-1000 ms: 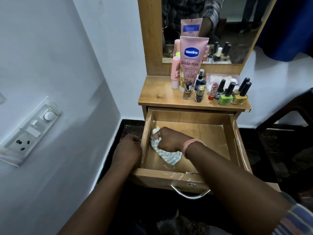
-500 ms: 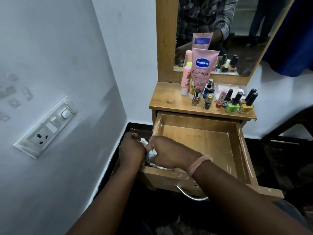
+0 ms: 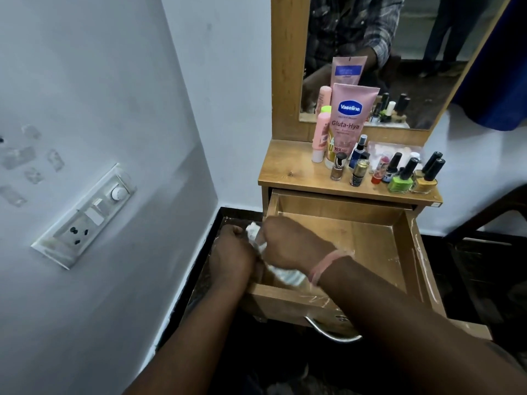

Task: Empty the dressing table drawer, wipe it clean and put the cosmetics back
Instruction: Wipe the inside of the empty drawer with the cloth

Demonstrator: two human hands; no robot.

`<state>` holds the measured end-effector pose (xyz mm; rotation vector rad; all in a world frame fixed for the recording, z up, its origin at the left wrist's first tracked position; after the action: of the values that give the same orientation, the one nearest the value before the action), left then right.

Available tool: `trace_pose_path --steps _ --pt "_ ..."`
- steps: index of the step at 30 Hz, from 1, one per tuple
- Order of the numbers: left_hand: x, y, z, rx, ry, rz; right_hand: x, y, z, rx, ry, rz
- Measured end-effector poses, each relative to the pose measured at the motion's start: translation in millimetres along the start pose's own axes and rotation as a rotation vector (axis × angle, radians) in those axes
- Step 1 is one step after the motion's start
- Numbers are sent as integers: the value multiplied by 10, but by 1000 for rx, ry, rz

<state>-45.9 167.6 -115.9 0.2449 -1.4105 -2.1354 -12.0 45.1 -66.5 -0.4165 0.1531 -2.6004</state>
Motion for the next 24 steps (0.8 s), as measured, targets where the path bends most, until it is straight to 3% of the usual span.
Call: trace_pose_path --steps 4,8,11,14,21,24 --pt "-18 -53 16 25 14 29 119 -138 -146 37 -42 25" --pt "-39 -5 25 5 14 0 -222 172 125 -56 109 -87" --pt "-10 17 29 -18 10 -15 -440 394 308 9 284 -167" --pt "-6 28 34 -46 17 -24 -512 426 286 84 318 -173" --pt "-15 -30 -19 -34 -39 61 185 -144 -68 113 -37 111" --pt "-13 -24 -21 -27 -43 86 231 96 -70 -36 -110 132"
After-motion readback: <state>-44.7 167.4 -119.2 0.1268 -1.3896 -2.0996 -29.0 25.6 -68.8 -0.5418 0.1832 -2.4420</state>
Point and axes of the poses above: each hand's wrist, its own x-axis away from the middle knuckle, its own z-axis out of the back of the hand, y = z × x, the point moved 8 cm from there along -x, towards the middle knuckle, and after that the axes turned 15 degrees about x, right-handed, at the moved point
